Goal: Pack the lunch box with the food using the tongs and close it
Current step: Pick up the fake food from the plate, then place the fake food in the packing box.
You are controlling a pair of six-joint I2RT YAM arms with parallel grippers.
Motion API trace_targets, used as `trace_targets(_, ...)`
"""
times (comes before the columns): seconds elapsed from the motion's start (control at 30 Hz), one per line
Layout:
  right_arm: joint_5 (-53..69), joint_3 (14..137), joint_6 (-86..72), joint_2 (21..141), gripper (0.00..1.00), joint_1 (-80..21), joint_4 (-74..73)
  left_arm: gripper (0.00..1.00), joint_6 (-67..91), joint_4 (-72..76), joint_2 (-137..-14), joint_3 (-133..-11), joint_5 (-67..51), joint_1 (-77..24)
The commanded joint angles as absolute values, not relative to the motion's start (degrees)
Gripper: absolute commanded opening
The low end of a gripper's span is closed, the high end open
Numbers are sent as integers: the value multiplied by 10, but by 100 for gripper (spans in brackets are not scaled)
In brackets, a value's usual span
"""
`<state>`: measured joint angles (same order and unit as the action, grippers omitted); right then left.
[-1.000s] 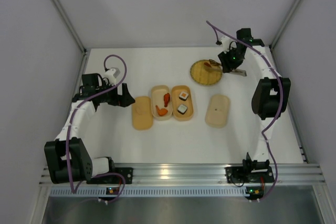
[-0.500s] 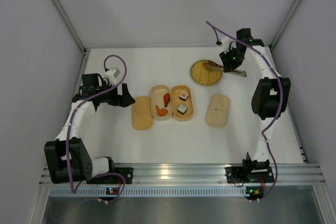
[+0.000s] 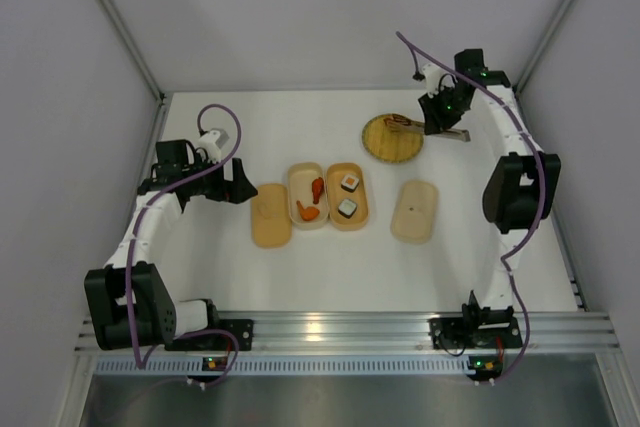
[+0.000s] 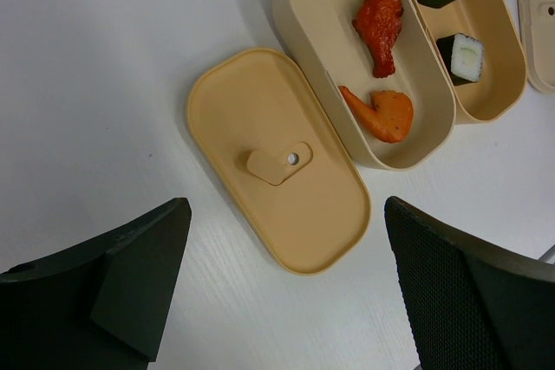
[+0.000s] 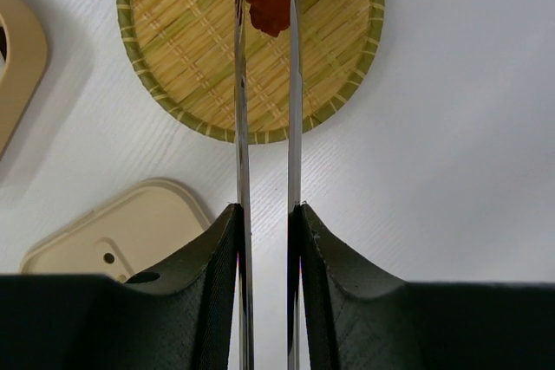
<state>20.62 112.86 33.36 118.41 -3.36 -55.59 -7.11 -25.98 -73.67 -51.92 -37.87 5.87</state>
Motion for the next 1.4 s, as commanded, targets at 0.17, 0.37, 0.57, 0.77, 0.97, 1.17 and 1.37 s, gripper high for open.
trace_targets(0.17,257,1107,334,1101,12,-40,-578,98,-62,-232,-735,-518,-393,62)
trace_targets(0.37,280,1068,322,1057,12,-65,-581,98,-50,-228,-736,-516,-392,62)
trace_targets(0.57,301,1013,280,1004,12,-115,-561,98,-25,-207,-730,-500,-393,62)
trace_targets(0.77,292,948,230,963,13,-195,-525,98,-19,-206,-730,-501,-394,61)
trace_targets(0.97,284,894,150,954,13,-257,-466,98,-21,-208,-730,-501,-393,62)
trace_targets(1.17,263,880,92,960,13,-301,-424,98,-24,-208,-729,-497,-392,62)
trace_targets(1.37,260,900,48,987,13,-318,-403,98,-26,-207,-730,-498,-388,62)
